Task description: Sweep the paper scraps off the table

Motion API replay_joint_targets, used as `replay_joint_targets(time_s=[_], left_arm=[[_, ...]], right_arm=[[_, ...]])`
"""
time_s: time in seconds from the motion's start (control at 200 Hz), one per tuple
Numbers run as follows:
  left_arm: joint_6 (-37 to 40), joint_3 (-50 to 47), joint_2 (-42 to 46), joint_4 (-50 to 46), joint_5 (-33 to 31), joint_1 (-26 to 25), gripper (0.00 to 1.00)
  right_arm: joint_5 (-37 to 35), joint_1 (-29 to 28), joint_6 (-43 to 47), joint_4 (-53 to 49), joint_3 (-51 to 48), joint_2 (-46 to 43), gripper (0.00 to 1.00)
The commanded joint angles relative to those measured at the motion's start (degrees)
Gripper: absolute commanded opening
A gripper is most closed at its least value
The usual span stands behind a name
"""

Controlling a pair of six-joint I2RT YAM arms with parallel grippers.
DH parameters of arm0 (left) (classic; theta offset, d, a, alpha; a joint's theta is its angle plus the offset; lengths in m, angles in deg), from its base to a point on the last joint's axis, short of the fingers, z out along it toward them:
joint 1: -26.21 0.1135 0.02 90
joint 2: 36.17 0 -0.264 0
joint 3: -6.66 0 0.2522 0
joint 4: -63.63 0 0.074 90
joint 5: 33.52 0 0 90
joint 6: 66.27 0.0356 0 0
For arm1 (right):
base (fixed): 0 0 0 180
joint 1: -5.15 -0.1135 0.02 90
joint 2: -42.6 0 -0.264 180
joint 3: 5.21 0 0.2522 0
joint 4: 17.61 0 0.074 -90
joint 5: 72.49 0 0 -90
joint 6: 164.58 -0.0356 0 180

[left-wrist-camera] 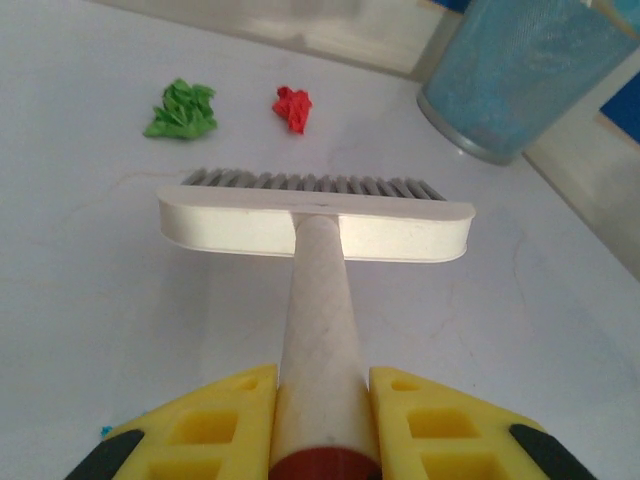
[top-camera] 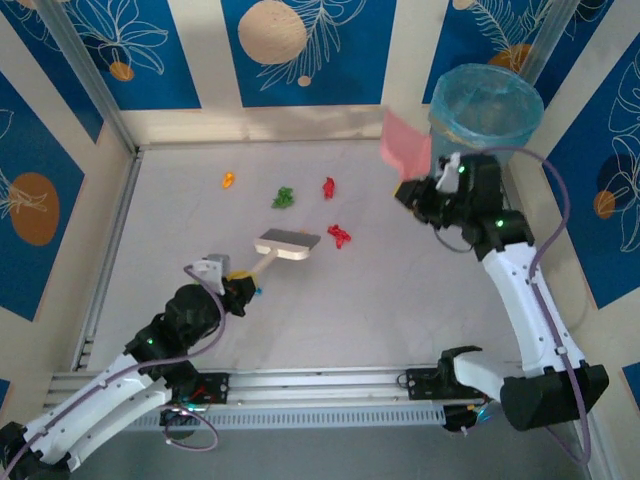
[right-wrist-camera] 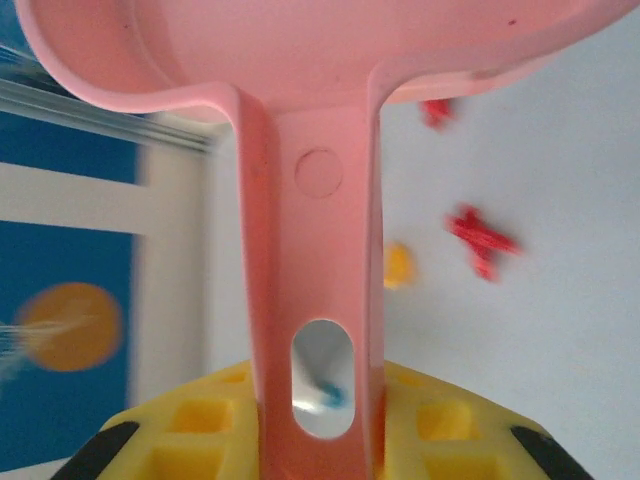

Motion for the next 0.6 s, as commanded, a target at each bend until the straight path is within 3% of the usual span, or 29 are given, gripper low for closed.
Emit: replay_joint_targets(time_s=[0.0,0.1,0.255,0.405,0.59], left_arm=[[-0.85,0.25,3.08,-0.74,-4.34,-0.44,0.00],[-1.32,0.92,3.94,-1.80,-5.56,-0.43,0.00],[-7.34,5.32,0.98,-6.19,-6.61,-0.49,0.00],[-11.28,11.27,-9.46,-5.88,-1.90,-0.42,0.00],[-10.95,21.65,-24.77,-6.14,2.48,-0.50,0.00]], right_arm=[[-13.40,-5.59,7.68,-10.89,-6.53,-4.55,0.00],[-17.13,-10.78,5.75,-14.31,-11.51,-7.13,0.00],[-16.64,-19.54,3.74,-15.20,-18.74,-8.13,0.00],[-18.96,-26.60,2.21,-13.98,-23.28,-6.74,0.00],[-19.78,-29.60,4.15,-8.65,-23.96,-0.10,0.00]])
